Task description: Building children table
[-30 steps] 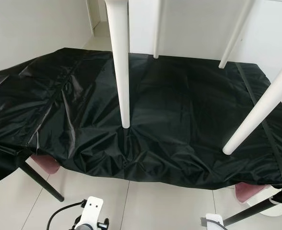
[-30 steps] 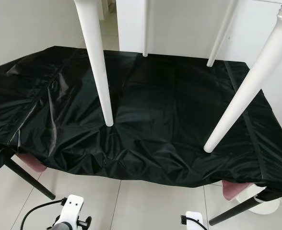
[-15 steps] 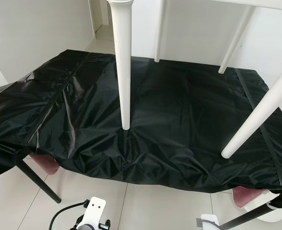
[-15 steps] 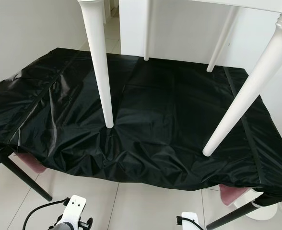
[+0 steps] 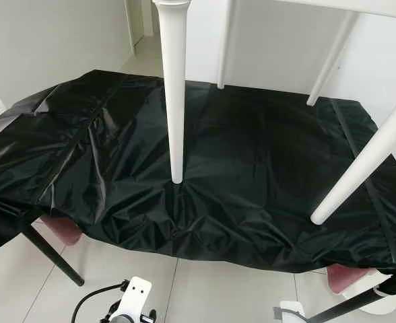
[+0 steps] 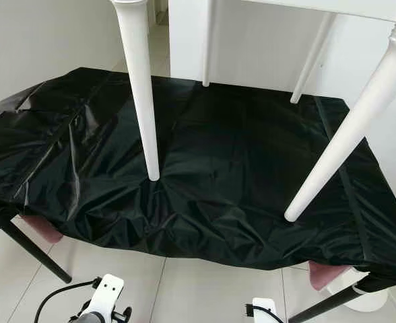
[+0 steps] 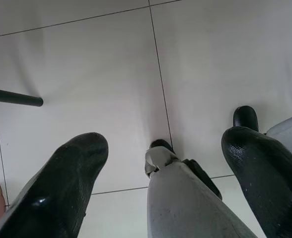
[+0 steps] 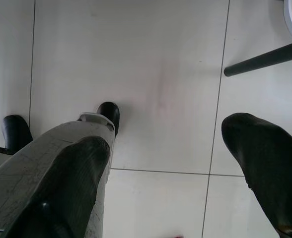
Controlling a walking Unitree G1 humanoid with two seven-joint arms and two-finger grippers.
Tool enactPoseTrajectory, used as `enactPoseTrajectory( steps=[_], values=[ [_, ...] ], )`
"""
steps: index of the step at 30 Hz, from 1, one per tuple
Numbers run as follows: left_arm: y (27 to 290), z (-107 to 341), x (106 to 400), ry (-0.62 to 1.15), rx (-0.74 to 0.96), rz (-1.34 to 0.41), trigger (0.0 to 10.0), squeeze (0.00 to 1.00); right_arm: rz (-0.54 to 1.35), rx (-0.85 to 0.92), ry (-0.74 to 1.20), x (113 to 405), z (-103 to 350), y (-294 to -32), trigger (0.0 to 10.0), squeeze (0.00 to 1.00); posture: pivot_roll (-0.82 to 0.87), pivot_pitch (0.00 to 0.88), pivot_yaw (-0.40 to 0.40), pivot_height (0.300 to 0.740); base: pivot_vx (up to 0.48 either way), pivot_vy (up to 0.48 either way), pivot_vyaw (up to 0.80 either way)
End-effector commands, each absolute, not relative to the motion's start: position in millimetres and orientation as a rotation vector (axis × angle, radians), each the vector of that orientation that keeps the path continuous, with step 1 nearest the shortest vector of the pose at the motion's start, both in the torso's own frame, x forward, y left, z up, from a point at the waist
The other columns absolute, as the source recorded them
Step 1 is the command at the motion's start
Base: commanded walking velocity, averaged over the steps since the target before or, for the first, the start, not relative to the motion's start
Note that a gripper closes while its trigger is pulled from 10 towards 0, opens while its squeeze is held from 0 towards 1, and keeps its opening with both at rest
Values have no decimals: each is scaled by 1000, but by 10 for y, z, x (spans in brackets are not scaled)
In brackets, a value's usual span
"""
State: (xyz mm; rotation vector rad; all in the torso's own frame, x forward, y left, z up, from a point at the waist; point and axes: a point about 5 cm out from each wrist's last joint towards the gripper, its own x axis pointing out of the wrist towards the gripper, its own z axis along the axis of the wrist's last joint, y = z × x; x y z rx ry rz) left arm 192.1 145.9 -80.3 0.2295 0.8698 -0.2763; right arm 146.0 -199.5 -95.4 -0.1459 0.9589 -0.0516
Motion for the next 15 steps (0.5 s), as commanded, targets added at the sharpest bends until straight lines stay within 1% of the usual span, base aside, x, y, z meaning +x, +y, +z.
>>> enactPoseTrajectory(
  steps=[1, 8, 15],
  values=[
    [1459, -825, 1887, 888, 236, -271, 10000, 0, -36, -137, 1001, 1371, -999, -1946, 10000, 0, 45, 0, -35, 740, 0, 0, 0],
    [1458, -833, 1869, 893, 242, -280, 10000, 0, -39, -131, 999, 1368, -1000, -1943, 10000, 0, 39, 0, -30, 740, 0, 0, 0],
    [1465, -840, 1853, 899, 204, -265, 10000, 0, -71, -98, 996, 1357, -1001, -1959, 10000, 0, 31, 10, -20, 740, 0, 0, 0]
  ],
)
